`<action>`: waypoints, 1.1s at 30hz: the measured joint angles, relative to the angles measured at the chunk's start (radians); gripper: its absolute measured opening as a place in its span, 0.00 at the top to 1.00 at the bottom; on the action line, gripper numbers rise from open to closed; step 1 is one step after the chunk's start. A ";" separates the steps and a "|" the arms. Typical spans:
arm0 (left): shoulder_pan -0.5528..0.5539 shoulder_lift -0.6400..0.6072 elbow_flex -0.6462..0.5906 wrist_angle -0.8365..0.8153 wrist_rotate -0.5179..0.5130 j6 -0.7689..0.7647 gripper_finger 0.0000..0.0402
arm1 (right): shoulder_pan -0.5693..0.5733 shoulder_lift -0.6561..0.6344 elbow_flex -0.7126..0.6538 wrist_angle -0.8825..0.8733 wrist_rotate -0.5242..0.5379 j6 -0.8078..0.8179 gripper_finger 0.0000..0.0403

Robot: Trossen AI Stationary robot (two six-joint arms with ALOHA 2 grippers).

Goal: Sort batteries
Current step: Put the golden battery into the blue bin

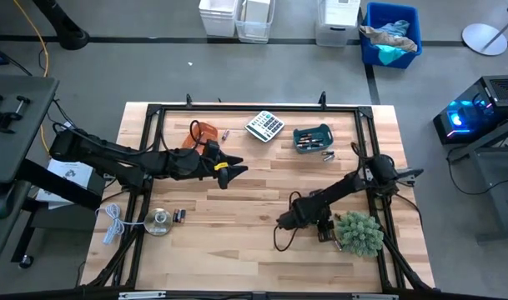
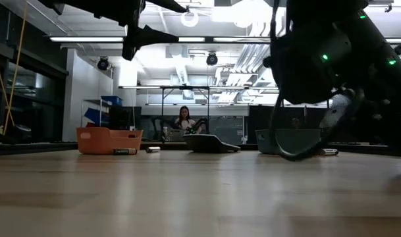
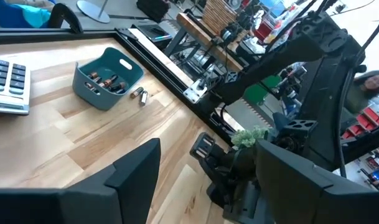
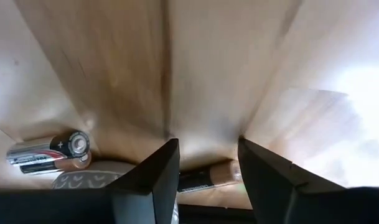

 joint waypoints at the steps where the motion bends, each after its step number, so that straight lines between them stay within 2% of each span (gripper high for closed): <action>1: 0.000 0.000 0.000 0.000 0.000 0.000 0.39 | -0.012 -0.010 0.007 -0.006 0.012 0.008 0.60; 7: 0.002 0.000 0.000 -0.005 0.017 0.001 0.39 | -0.113 -0.160 -0.048 -0.014 0.000 0.154 0.60; 11: 0.002 0.000 0.000 -0.004 0.035 0.031 0.39 | -0.176 -0.252 -0.186 -0.010 -0.158 0.265 0.60; 16: 0.002 0.000 0.000 -0.004 0.053 0.046 0.39 | -0.205 -0.304 -0.327 0.079 -0.223 0.345 0.60; 20: 0.002 0.000 0.000 -0.004 0.081 0.054 0.39 | -0.192 -0.304 -0.354 0.150 -0.285 0.392 0.60; 24: 0.003 0.000 0.000 -0.006 0.091 0.056 0.39 | -0.169 -0.303 -0.354 0.185 -0.284 0.430 0.60; 28: 0.003 0.000 0.000 -0.007 0.091 0.063 0.39 | -0.157 -0.301 -0.354 0.204 -0.219 0.477 0.60; 33: 0.003 0.000 0.000 -0.008 0.098 0.063 0.39 | -0.156 -0.277 -0.354 0.224 -0.197 0.509 0.60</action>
